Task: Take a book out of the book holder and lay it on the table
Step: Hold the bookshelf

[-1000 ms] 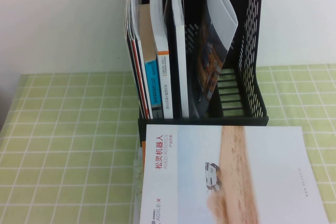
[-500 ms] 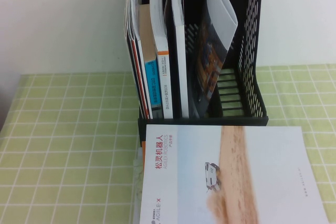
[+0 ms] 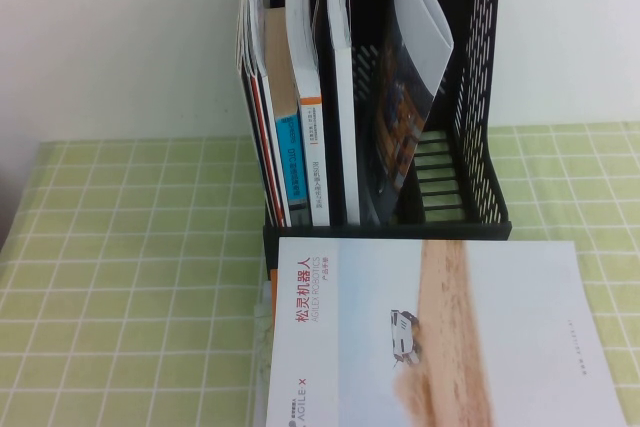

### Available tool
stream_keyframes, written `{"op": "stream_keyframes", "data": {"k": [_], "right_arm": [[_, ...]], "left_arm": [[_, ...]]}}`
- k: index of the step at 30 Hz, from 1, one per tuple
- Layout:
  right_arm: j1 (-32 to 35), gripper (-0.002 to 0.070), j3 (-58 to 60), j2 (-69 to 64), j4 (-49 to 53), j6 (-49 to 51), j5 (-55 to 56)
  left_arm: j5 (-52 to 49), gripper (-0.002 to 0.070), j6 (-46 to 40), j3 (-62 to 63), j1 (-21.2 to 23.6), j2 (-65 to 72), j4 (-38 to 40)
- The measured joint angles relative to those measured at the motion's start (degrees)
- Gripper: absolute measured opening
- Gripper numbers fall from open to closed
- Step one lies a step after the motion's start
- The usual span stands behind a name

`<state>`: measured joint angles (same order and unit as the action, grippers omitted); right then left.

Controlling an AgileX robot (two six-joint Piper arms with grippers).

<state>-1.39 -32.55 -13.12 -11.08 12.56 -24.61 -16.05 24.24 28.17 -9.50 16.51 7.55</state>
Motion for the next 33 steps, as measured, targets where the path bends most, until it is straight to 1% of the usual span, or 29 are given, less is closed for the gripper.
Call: {"op": "stream_keyframes", "data": {"k": [2, 3, 4, 8, 9, 11, 12, 13, 14, 16, 18, 20, 22, 28, 31, 33], "right_arm": [[0.0, -0.0002, 0.5, -0.4, -5.1, -1.2, -2.6], [0.0, -0.0002, 0.9, -0.9, -6.5, -2.3, -3.2], [0.0, -0.0002, 1.9, -1.6, -9.0, -4.1, -3.7], [-1.1, -0.0002, 5.1, -5.4, -17.2, -11.6, -3.9], [-1.6, -0.0002, 5.4, -6.5, -19.7, -14.1, -3.9], [-3.0, -0.0002, 5.5, -9.4, -25.5, -22.7, -3.6], [-3.6, -0.0002, 5.5, -10.9, -27.4, -27.9, -3.5], [-4.2, -0.0002, 5.5, -12.6, -31.6, -33.4, -3.4], [-4.7, -0.0002, 5.5, -14.3, -34.6, -39.0, -3.4], [-5.3, -0.0002, 5.5, -17.5, -42.0, -48.5, -3.7], [-5.6, -0.0002, 5.5, -20.8, -49.2, -57.6, -4.4], [-5.8, -0.0002, 5.5, -24.4, -55.7, -66.3, -5.3], [-5.8, -0.0002, 5.5, -28.0, -60.9, -72.3, -5.5], [-5.8, -0.0001, 5.5, -37.1, -72.1, -82.7, -6.4], [-5.8, 0.002, 5.5, -41.2, -77.7, -90.2, -7.3], [-5.8, 0.0055, 4.8, -43.7, -82.4, -95.1, -7.4]], "left_arm": [[-0.3, -0.0003, -3.2, -0.3, 0.0, 2.5, 6.6], [0.4, -0.0003, -6.0, -0.3, 0.0, 3.6, 11.0], [1.2, -0.0003, -10.6, -0.3, -0.3, 5.1, 16.0], [2.8, -0.0003, -32.0, 0.9, -3.5, 12.6, 36.2], [2.8, -0.0003, -37.7, 1.5, -4.6, 14.5, 40.1], [2.5, -0.0003, -49.5, 3.5, -6.9, 19.8, 47.5], [1.8, -0.0003, -54.2, 4.6, -7.8, 22.1, 49.9], [1.0, -0.0003, -59.7, 6.2, -8.9, 25.0, 51.9], [0.0, -0.0003, -64.8, 8.0, -9.9, 27.9, 53.2], [-1.7, -0.0003, -72.1, 12.2, -11.5, 33.9, 54.6], [-2.8, -0.0003, -77.1, 16.3, -12.7, 39.2, 55.0], [-3.3, -0.0003, -80.2, 21.1, -13.6, 44.7, 55.1], [-3.3, -0.0003, -82.3, 25.6, -14.1, 49.4, 55.1], [-3.9, -0.0003, -84.9, 40.4, -16.4, 61.2, 55.1], [-4.1, -0.0003, -85.5, 46.9, -18.7, 66.1, 52.5], [-4.5, -0.0003, -85.5, 51.0, -20.2, 69.3, 48.8]]}}
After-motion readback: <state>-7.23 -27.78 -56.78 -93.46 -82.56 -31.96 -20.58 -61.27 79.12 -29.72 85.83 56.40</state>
